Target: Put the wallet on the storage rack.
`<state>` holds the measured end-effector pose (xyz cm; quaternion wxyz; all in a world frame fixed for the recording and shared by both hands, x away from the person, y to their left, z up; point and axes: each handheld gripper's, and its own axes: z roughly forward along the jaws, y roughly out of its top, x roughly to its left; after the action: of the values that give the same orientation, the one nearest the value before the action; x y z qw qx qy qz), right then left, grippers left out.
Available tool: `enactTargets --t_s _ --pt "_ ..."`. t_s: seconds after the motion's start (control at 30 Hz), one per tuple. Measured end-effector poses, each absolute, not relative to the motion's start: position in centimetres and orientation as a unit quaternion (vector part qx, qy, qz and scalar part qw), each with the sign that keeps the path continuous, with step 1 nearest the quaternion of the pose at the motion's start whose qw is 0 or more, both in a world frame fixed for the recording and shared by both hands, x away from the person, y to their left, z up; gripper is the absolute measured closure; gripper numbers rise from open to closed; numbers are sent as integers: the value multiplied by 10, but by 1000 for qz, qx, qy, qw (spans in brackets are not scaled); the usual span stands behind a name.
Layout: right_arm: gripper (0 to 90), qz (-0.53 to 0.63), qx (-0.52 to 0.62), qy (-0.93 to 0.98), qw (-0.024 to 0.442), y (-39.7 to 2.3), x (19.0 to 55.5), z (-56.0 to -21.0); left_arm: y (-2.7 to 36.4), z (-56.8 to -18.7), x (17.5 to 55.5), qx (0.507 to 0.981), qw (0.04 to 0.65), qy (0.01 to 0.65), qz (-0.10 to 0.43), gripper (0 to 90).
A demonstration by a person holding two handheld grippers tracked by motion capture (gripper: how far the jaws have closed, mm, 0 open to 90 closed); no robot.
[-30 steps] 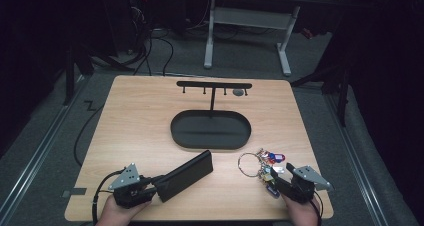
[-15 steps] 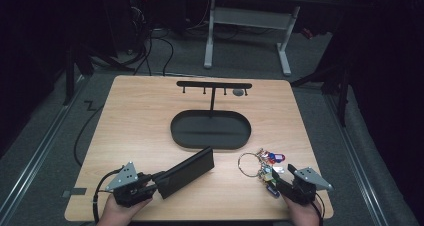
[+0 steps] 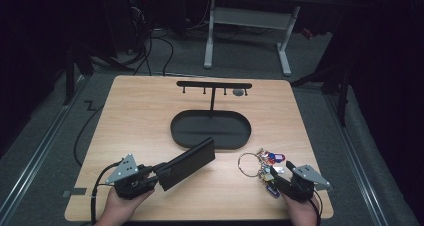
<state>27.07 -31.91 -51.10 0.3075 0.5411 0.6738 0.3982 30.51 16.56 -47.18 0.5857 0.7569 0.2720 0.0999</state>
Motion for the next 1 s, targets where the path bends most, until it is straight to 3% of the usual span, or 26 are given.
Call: enactTargets --t_s 1.0 --pt "353 403 538 673 311 -321 267 -510 109 -462 404 755 583 276 118 740"
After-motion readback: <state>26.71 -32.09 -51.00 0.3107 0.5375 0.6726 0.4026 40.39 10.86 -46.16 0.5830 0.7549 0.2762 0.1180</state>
